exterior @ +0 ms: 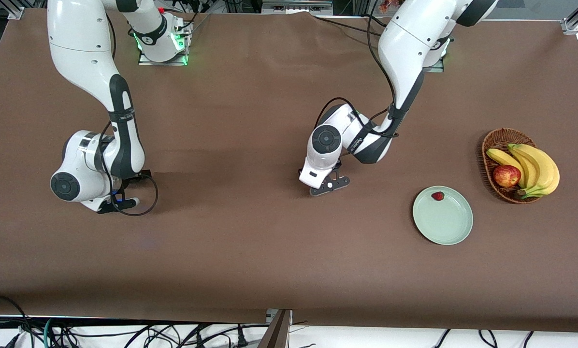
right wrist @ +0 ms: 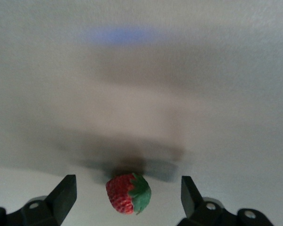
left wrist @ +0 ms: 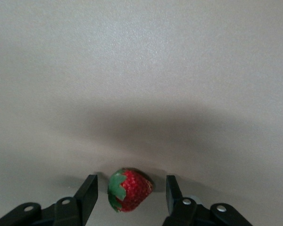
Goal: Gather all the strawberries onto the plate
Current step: 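Carry the strawberry to the plate while the right gripper grasps the last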
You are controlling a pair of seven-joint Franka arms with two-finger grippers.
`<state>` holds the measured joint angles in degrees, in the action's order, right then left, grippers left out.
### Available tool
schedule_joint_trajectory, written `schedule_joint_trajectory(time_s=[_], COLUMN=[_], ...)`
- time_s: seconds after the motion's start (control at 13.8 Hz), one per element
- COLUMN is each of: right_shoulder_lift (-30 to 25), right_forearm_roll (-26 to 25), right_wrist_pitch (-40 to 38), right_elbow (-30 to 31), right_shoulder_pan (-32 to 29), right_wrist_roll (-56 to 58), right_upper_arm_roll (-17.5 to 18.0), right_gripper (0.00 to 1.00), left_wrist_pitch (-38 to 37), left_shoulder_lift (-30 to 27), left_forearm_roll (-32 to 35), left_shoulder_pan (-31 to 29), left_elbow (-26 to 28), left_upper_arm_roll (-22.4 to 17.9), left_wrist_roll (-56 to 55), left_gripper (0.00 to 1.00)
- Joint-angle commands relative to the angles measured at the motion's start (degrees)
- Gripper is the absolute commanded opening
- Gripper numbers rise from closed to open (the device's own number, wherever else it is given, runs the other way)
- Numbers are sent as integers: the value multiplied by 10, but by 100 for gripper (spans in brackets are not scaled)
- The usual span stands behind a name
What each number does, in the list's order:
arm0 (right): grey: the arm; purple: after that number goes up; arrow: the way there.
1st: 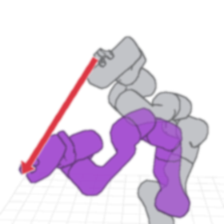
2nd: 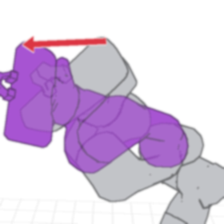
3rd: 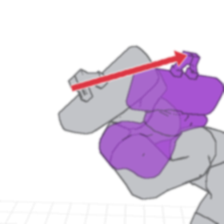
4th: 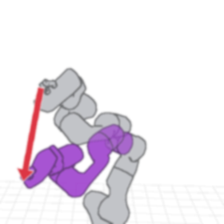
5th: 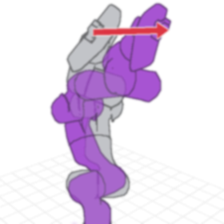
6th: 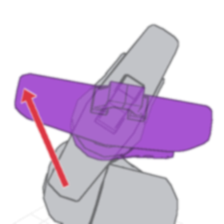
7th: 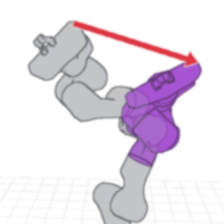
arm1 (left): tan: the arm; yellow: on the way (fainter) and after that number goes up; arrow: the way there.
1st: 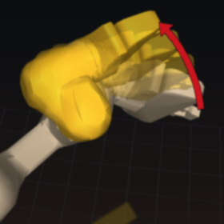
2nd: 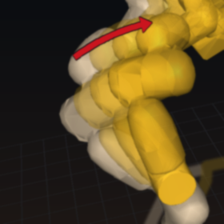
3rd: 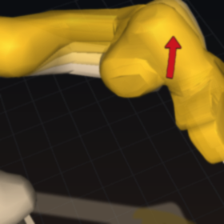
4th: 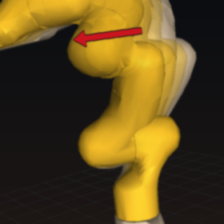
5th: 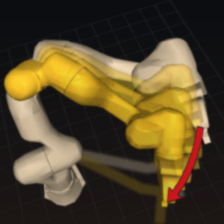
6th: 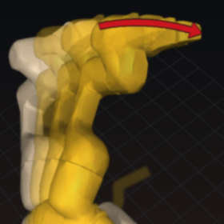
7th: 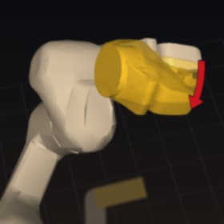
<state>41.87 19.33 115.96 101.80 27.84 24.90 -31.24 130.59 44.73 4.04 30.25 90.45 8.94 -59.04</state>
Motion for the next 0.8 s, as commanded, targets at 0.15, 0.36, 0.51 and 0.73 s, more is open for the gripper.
schedule_joint_trajectory(time_s=[0.15, 0.36, 0.51, 0.73], right_shoulder_lift=[-10, -10, -11, -14], right_forearm_roll=[-1, 2, 3, 19], right_wrist_pitch=[-1, -14, -15, -48], right_elbow=[21, 19, 18, -12], right_shoulder_pan=[0, 0, 0, 4], right_wrist_roll=[9, 8, 4, -3], right_upper_arm_roll=[1, 1, 1, 5], right_gripper=[71, 37, 23, 12], left_wrist_pitch=[-1, -5, -22, -112], left_shoulder_lift=[-1, -8, -35, -87], left_forearm_roll=[6, 13, 13, 15], left_shoulder_pan=[3, -1, -10, -59], left_elbow=[0, -1, -4, -8], left_upper_arm_roll=[-4, -7, -11, -12], left_wrist_roll=[-8, -2, -1, 78], left_gripper=[10, 1, 1, 1])
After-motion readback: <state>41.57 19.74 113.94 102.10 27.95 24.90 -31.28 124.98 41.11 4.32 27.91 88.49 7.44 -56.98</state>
